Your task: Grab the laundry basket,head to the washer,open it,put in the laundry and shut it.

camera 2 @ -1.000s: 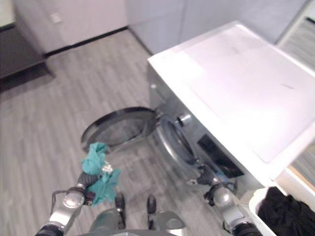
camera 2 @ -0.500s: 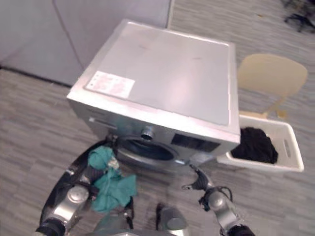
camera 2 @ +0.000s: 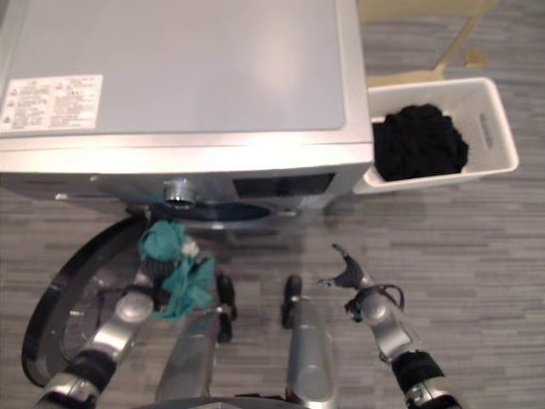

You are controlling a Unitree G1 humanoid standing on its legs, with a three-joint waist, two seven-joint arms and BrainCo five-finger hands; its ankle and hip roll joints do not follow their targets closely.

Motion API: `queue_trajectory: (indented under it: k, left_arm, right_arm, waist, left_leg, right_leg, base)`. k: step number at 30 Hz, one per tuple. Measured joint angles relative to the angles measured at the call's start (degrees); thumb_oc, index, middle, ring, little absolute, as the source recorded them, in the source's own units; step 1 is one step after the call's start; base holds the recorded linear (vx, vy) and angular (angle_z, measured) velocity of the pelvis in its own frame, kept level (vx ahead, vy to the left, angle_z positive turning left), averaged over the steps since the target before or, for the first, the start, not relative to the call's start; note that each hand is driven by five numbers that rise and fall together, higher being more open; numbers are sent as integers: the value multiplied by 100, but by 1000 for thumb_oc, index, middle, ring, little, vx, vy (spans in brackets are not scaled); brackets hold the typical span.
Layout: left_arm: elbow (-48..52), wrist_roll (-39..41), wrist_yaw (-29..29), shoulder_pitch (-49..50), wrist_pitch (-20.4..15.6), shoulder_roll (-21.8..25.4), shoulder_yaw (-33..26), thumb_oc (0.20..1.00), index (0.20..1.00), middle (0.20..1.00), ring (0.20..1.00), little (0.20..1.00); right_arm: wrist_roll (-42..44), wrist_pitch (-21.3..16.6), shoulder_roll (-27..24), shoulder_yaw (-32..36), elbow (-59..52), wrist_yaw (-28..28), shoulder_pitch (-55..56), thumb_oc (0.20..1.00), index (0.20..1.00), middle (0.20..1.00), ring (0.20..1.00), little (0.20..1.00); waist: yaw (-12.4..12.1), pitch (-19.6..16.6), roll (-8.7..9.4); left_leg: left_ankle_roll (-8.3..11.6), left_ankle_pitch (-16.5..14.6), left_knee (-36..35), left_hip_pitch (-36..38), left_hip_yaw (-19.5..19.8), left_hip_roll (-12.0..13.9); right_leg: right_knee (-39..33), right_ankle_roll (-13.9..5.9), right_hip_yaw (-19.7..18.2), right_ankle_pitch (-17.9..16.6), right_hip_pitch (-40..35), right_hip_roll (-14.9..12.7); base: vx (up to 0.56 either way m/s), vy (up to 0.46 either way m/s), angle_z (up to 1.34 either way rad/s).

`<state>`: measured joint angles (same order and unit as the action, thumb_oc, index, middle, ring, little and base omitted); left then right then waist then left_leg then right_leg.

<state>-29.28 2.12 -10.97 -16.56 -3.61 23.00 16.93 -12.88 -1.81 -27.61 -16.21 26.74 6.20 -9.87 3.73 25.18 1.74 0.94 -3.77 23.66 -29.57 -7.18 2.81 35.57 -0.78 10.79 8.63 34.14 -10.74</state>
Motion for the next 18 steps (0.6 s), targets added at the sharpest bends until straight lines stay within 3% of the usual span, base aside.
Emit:
queue_trajectory:
  k: [1, 3, 4, 5, 9, 12, 14, 15, 18]
  left_arm:
    - [45, -5, -97, -446, -27, 100, 119, 200, 200, 200, 200, 200]
    - [86, -18, -286, -1232, -29, 285, 116, 200, 200, 200, 200, 200]
    - [80, -33, -372, -1574, -22, 411, 121, 200, 200, 200, 200, 200]
    - [-97, -71, -535, -2036, -24, 536, 2, 200, 200, 200, 200, 200]
    - [-490, -72, -765, -3193, -8, 1057, 196, 200, 200, 200, 200, 200]
    - [-1067, -66, -931, -4207, 6, 1398, 542, 200, 200, 200, 200, 200]
    - [-1231, -70, -1026, -5159, 19, 1900, 871, 200, 200, 200, 200, 200]
    - [-1197, -72, -1233, -5780, 11, 2181, 1311, 200, 200, 200, 200, 200]
    - [-1139, -113, -1422, -6174, -112, 2310, 1559, 200, 200, 200, 200, 200]
  right_arm:
    - [0, -46, -118, 52, -121, 59, -133, 1000, 1000, 1000, 1000, 1000]
    - [1, -53, -258, 171, -300, 180, -553, 1000, 1000, 1000, 1000, 1000]
    - [3, -51, -280, 261, -332, 257, -711, 1000, 1000, 1000, 1000, 1000]
    - [51, -21, -274, 312, -328, 375, -932, 1000, 1000, 1000, 1000, 1000]
    - [235, -95, -334, 444, -627, 577, -774, 1000, 1000, 1000, 1000, 1000]
    - [327, -181, -342, 381, -621, 596, -746, 1000, 1000, 1000, 1000, 1000]
    - [426, -306, -426, 234, -615, 588, -751, 1000, 1000, 1000, 1000, 1000]
    - [438, -330, -439, 201, -606, 551, -710, 1000, 1000, 1000, 1000, 1000]
    - [452, -415, -500, 187, -668, 509, -649, 1000, 1000, 1000, 1000, 1000]
  waist:
    - [33, 149, -33]
    - [113, 567, -6]
    - [114, 689, 24]
    - [273, 805, 18]
    - [594, 792, 25]
    - [697, 789, 31]
    - [738, 786, 35]
    - [765, 784, 33]
    - [832, 764, 45]
  left_leg:
    - [-13, -192, 378, -431, 17, 31]
    - [-88, -298, 967, -1022, -108, 68]
    - [-116, -436, 1327, -1363, -206, 153]
    - [-93, -663, 2015, -1913, -194, 287]
    - [-226, -929, 2835, -2753, -201, 421]
    - [-332, -911, 2908, -3111, -345, 467]
    - [-340, -909, 3023, -3493, -370, 481]
    - [-367, -894, 3166, -3704, -402, 561]
    - [-355, -917, 3250, -3866, -451, 643]
  right_leg:
    - [298, 29, -88, 215, 372, -27]
    - [779, 29, -294, 230, 992, -36]
    - [1048, 37, -389, 239, 1349, -17]
    - [1450, 78, -412, 320, 1784, 2]
    - [2026, 107, -532, 465, 2556, 19]
    - [2124, 80, -694, 461, 3000, 54]
    - [2199, 80, -788, 451, 3432, 103]
    - [2283, 56, -792, 428, 3644, 124]
    - [2323, 56, -819, 430, 3833, 148]
  base:
    - [-189, 104, 3]
    - [-130, 55, -18]
    - [-121, 61, -52]
    - [-146, 70, -42]
    - [-63, 42, -13]
    - [-7, 34, -8]
    - [30, 10, -26]
    - [47, 31, -28]
    - [31, 22, -10]
